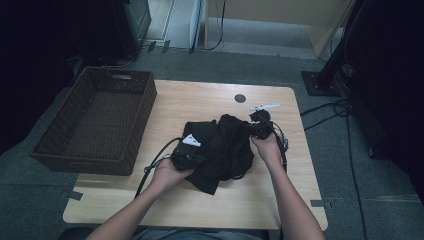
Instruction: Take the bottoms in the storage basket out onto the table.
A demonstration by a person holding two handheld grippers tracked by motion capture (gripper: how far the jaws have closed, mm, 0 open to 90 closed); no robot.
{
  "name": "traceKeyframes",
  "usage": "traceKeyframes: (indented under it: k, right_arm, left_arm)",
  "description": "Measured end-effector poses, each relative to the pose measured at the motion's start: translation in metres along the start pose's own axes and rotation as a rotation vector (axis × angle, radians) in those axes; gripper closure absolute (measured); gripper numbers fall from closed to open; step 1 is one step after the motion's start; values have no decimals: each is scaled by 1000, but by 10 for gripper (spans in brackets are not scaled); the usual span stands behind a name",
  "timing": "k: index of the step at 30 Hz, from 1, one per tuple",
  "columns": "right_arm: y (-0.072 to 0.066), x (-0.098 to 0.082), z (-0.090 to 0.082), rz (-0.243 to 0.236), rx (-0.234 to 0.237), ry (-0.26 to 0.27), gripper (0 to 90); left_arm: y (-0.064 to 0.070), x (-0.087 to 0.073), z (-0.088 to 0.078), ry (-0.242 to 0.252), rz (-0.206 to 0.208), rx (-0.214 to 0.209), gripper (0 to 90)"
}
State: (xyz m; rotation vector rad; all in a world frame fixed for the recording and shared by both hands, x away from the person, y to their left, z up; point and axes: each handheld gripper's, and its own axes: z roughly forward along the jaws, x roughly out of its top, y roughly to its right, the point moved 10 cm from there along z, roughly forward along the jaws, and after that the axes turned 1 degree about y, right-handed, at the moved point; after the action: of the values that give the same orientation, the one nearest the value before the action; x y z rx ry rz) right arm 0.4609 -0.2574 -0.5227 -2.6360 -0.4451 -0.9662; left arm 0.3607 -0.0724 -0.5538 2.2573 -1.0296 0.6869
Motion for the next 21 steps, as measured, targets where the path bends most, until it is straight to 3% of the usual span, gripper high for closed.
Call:
traceKeyframes:
  k: [2, 3, 6, 8, 10, 15, 17, 18, 21]
  right_arm:
    - [4, 4, -8, 15, 0, 11, 828]
    - [4, 4, -8, 15, 0, 11, 828]
    - [9, 11, -20, 16, -3, 33, 831]
    - [12, 17, -27, 11, -11, 39, 831]
    - [17, 24, -35, 7, -25, 42, 832]
    - [32, 33, -41, 17, -62, 13, 832]
    - [46, 37, -40, 18, -87, -16, 831]
    - [46, 37, -40, 18, -87, -16, 831]
    - [55, 41, -39, 40, -98, -38, 830]
  left_arm:
    - [0, 13, -22, 27, -7, -9, 828]
    - [0, 13, -22, 27, -7, -9, 828]
    - [-4, 33, -48, 76, -30, -17, 828]
    - [-11, 46, -62, 99, -57, -29, 830]
    - [-23, 59, -72, 113, -70, -2, 831]
    - [-54, 83, -81, 125, -103, 63, 832]
    - [-76, 96, -81, 124, -149, 86, 832]
    - [-76, 96, -81, 124, -149, 86, 832]
    - [-99, 110, -78, 121, -178, 138, 831]
